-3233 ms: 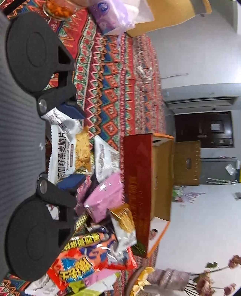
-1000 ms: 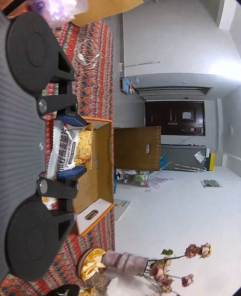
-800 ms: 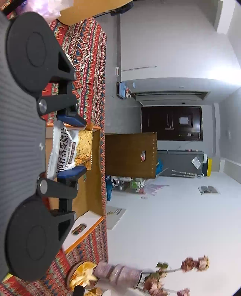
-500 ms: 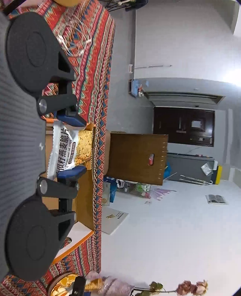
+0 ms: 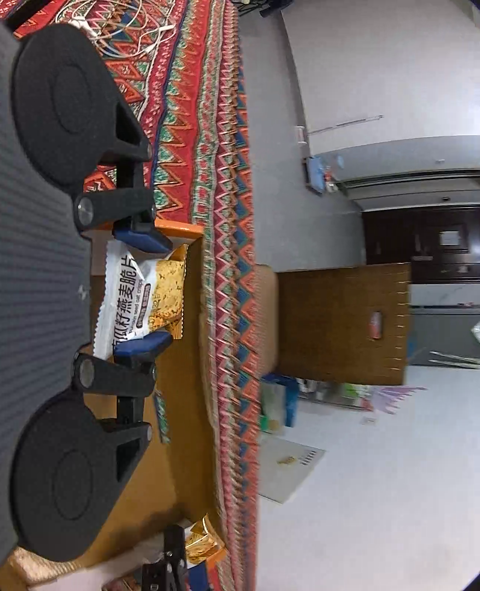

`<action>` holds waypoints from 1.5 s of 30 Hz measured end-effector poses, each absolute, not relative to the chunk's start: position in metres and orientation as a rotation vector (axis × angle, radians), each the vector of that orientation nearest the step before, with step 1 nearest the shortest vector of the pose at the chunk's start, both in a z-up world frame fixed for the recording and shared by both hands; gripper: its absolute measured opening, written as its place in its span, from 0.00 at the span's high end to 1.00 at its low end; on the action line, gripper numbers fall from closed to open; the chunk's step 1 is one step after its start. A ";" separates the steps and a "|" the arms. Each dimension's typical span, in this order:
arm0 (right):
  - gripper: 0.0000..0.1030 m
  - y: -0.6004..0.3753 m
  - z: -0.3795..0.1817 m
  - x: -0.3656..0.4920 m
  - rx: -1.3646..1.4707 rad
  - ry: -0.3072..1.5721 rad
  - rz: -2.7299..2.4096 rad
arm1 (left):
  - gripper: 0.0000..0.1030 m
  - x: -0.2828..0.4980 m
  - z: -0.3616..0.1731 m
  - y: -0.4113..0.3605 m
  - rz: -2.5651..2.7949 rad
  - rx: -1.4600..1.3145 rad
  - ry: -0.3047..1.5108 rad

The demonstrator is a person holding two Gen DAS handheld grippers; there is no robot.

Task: Organize snacks
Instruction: 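Carry both held packets up and over the open orange box, then open both tools to drop the packets into the orange box, then move both open tools back toward the snack pile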

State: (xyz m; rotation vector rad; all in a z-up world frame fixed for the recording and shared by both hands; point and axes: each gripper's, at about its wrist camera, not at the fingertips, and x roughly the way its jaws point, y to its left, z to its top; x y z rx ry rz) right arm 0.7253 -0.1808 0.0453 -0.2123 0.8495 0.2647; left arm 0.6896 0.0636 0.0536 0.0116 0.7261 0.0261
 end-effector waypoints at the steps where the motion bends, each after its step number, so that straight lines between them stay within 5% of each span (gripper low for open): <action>1: 0.57 -0.175 0.039 0.731 -0.242 0.868 0.255 | 0.53 0.692 0.052 0.065 0.017 0.001 0.740; 4: 0.56 -0.163 0.025 0.741 -0.305 0.903 0.244 | 0.49 0.694 0.054 0.067 -0.003 -0.022 0.731; 8: 0.34 -0.150 0.020 0.745 -0.378 0.893 0.230 | 0.44 0.698 0.055 0.074 -0.007 -0.032 0.741; 18: 0.28 -0.172 0.066 0.709 -0.299 0.824 0.244 | 0.30 0.657 0.105 0.077 -0.023 -0.056 0.686; 20: 0.20 -0.181 0.083 0.690 -0.264 0.794 0.255 | 0.23 0.636 0.122 0.076 -0.033 -0.070 0.658; 29: 0.18 -0.206 0.143 0.580 -0.208 0.682 0.304 | 0.07 0.501 0.184 0.074 -0.134 -0.088 0.511; 45: 0.07 -0.240 0.135 0.358 -0.052 0.519 0.409 | 0.00 0.250 0.147 0.078 -0.147 -0.059 0.356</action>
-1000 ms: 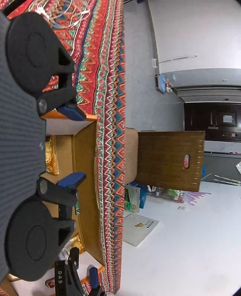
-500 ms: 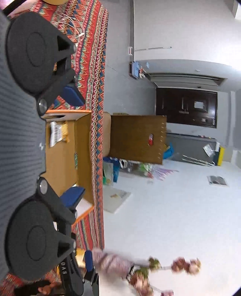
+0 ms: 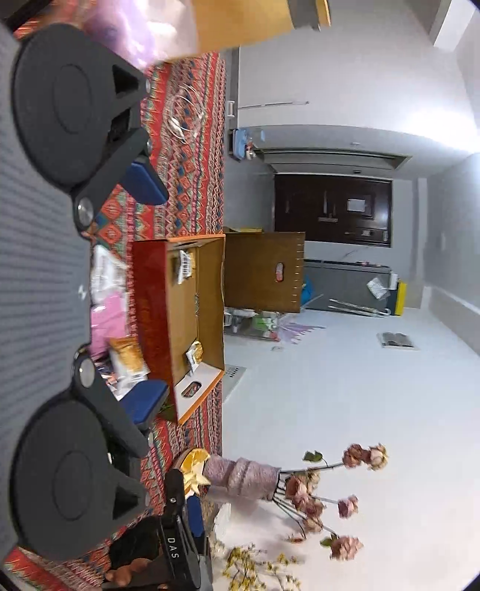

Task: Organize snacks
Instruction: 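Move both open tools back toward the snack pile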

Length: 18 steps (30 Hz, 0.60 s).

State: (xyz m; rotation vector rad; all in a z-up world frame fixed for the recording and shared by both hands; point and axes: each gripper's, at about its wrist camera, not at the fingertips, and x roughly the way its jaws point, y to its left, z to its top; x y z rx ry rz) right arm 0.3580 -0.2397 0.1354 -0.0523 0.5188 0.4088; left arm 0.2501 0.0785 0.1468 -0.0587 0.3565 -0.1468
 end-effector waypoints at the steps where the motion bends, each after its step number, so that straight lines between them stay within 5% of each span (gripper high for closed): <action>1: 0.07 -0.239 0.131 0.343 -0.049 0.512 0.420 | 0.00 0.237 0.141 0.080 -0.139 -0.059 0.354; 18: 0.07 -0.234 0.044 0.185 -0.001 0.567 0.394 | 0.00 0.138 0.054 0.093 -0.059 -0.076 0.515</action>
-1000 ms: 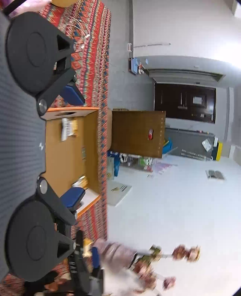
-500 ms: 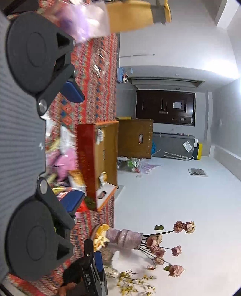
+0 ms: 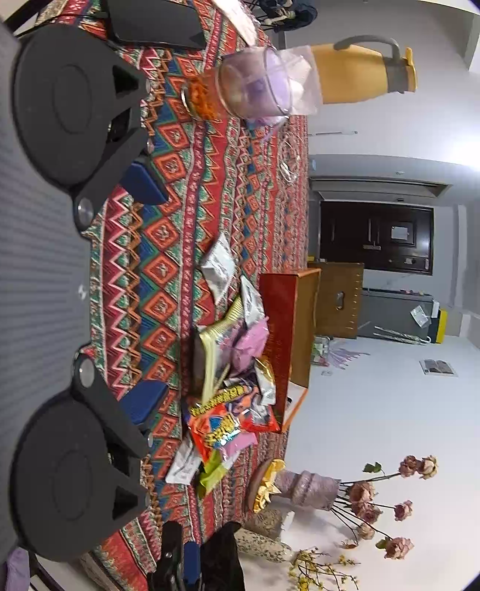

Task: Organize snacks
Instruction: 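Move both open tools back toward the snack pile, then grasp a white packet with the left tool while the right tool grasps a gold packet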

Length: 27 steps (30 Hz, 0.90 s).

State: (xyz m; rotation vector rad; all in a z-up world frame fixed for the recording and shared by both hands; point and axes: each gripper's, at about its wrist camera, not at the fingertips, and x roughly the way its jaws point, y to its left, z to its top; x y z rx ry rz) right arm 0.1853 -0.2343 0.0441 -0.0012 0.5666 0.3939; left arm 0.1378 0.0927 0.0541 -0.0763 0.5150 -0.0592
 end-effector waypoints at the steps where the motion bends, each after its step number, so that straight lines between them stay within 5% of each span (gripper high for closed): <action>1: 0.07 -0.235 0.040 0.183 0.003 0.573 0.388 | 0.00 0.137 0.053 0.093 -0.055 -0.076 0.519; 27: 0.07 -0.209 0.045 0.267 -0.099 0.523 0.338 | 0.06 0.258 0.042 0.101 -0.099 0.008 0.584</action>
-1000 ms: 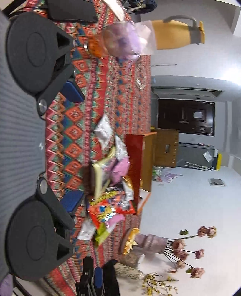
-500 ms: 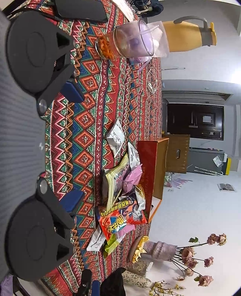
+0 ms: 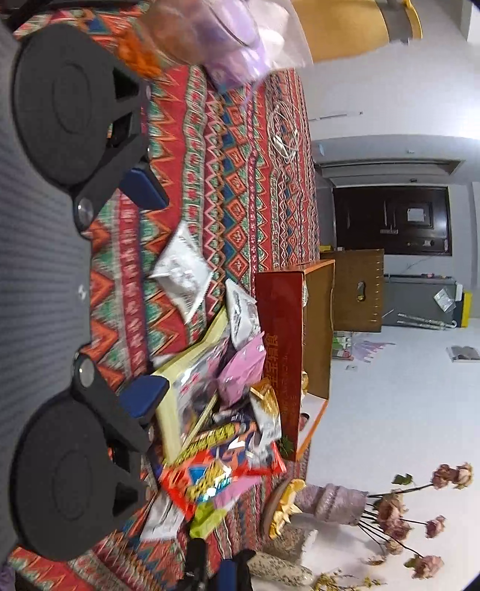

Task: Organize snacks
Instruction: 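Grasp a white packet with the left tool while the right tool grasps a gold packet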

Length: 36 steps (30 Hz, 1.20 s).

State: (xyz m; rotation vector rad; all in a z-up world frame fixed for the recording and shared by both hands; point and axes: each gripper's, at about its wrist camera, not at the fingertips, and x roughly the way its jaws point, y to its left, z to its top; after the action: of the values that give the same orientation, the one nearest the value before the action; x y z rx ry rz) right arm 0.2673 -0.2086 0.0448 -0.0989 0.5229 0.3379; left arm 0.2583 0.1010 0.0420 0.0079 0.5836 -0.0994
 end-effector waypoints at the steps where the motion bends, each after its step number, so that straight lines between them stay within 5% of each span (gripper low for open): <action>1: 0.07 -0.206 0.046 0.276 -0.110 0.520 0.341 | 0.06 0.269 0.041 0.102 -0.103 0.021 0.588; 14: 0.09 -0.152 0.055 0.399 -0.281 0.500 0.453 | 0.08 0.357 0.012 0.119 -0.218 0.082 0.676; 15: 0.09 -0.146 0.054 0.408 -0.294 0.506 0.466 | 0.12 0.360 0.010 0.119 -0.229 0.074 0.685; 17: 0.18 -0.137 0.051 0.423 -0.315 0.524 0.495 | 0.35 0.366 0.006 0.120 -0.240 0.064 0.716; 20: 0.33 -0.125 0.045 0.439 -0.344 0.557 0.551 | 0.47 0.363 0.006 0.123 -0.268 0.047 0.713; 24: 0.43 -0.119 0.037 0.449 -0.359 0.598 0.587 | 0.56 0.358 0.007 0.122 -0.254 0.035 0.709; 27: 0.60 -0.121 0.036 0.451 -0.328 0.627 0.603 | 0.62 0.354 0.011 0.121 -0.217 0.017 0.709; 36: 0.63 -0.133 0.048 0.431 -0.272 0.589 0.572 | 0.71 0.322 0.047 0.124 -0.074 -0.096 0.612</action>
State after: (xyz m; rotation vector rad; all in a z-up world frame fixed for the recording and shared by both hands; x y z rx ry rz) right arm 0.4308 -0.1332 0.0479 -0.2724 0.5887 0.5717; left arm 0.3218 0.1244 0.0475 -0.0959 0.6125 -0.0744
